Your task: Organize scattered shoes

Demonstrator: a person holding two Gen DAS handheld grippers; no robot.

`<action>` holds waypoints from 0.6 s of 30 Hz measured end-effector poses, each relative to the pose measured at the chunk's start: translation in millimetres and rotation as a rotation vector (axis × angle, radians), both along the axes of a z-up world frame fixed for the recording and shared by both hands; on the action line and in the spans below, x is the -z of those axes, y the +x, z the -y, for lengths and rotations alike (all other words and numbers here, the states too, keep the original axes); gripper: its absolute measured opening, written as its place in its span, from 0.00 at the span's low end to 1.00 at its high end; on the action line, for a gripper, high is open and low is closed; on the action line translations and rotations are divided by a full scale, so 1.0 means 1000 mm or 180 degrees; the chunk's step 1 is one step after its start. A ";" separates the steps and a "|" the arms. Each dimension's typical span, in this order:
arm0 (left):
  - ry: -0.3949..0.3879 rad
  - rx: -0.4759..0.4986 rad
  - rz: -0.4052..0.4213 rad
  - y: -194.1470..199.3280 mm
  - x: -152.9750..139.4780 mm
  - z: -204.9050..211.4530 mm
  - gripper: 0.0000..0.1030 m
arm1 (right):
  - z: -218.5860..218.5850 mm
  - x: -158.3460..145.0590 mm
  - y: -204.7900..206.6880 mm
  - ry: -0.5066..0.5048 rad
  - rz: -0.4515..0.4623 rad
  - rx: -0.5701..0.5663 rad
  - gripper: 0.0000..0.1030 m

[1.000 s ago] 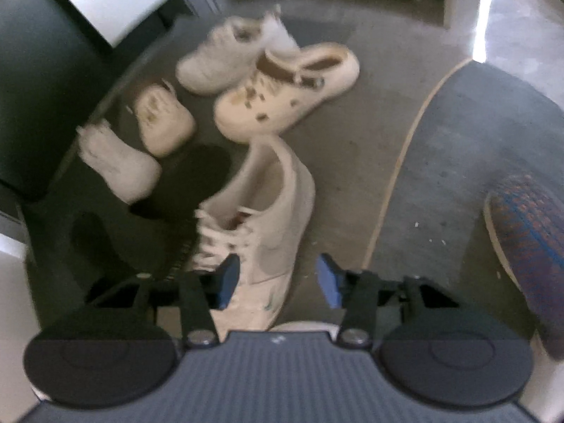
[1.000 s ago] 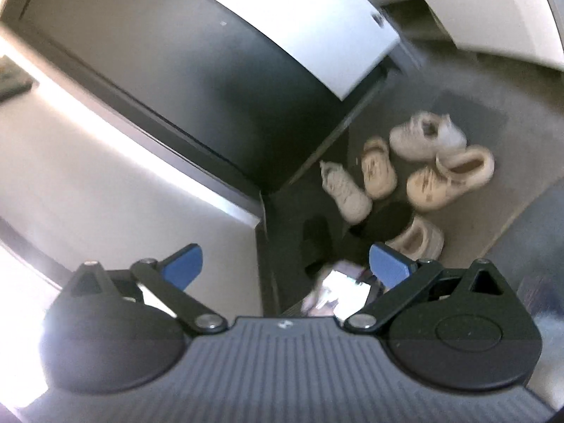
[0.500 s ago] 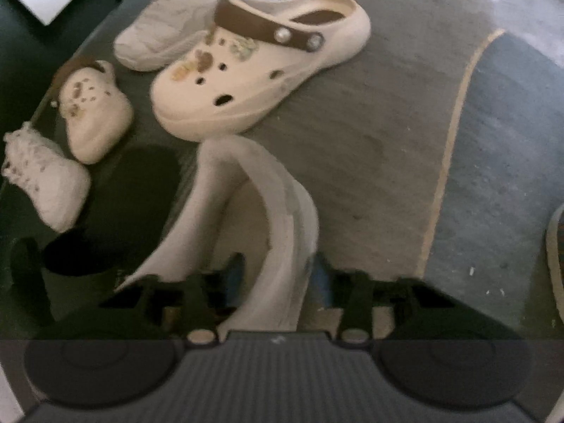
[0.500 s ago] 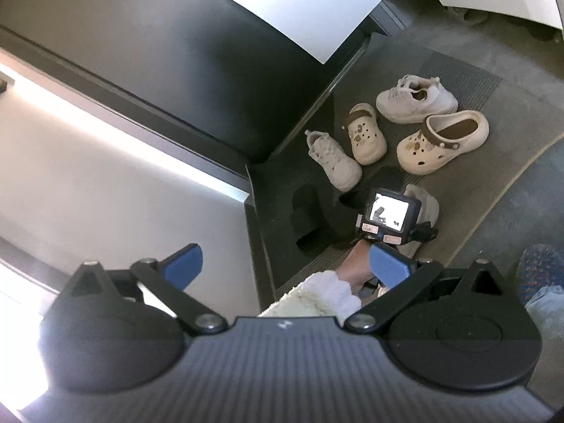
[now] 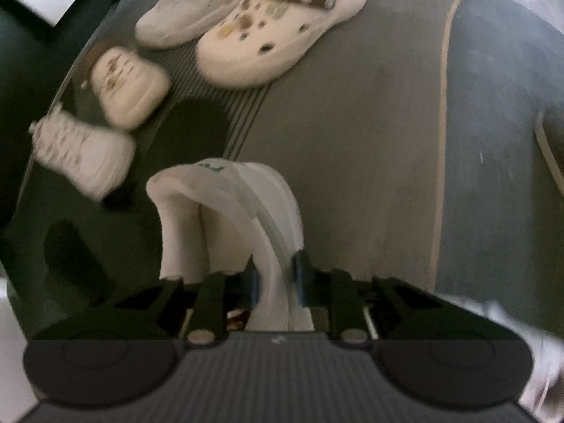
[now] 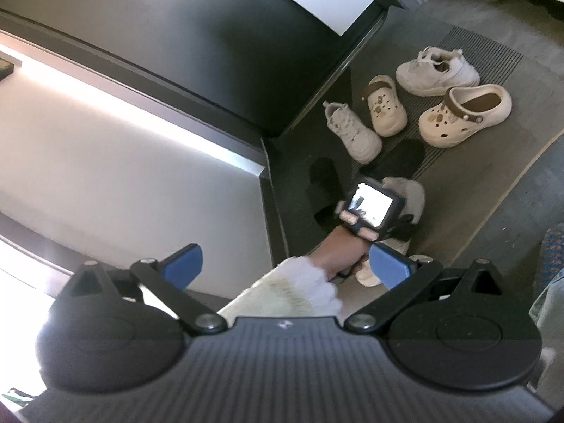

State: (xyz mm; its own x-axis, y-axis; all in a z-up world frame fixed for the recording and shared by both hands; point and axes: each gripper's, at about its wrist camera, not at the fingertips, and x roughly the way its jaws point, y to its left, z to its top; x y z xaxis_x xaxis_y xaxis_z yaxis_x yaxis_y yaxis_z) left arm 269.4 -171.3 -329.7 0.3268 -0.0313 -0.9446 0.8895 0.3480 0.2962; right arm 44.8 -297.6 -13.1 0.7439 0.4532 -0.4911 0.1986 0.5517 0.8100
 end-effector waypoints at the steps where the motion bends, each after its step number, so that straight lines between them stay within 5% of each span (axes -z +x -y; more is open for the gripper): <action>1: 0.0049 -0.0001 0.0004 -0.001 -0.005 -0.012 0.20 | -0.002 0.000 0.000 0.0005 0.0004 -0.0014 1.00; 9: 0.0516 0.0259 -0.0100 -0.030 -0.029 -0.098 0.20 | -0.008 -0.002 -0.001 -0.0025 -0.0031 -0.0007 1.00; 18: 0.0184 0.0192 -0.0563 -0.054 0.010 -0.114 0.22 | -0.014 0.000 0.005 -0.0226 -0.0108 0.0028 1.00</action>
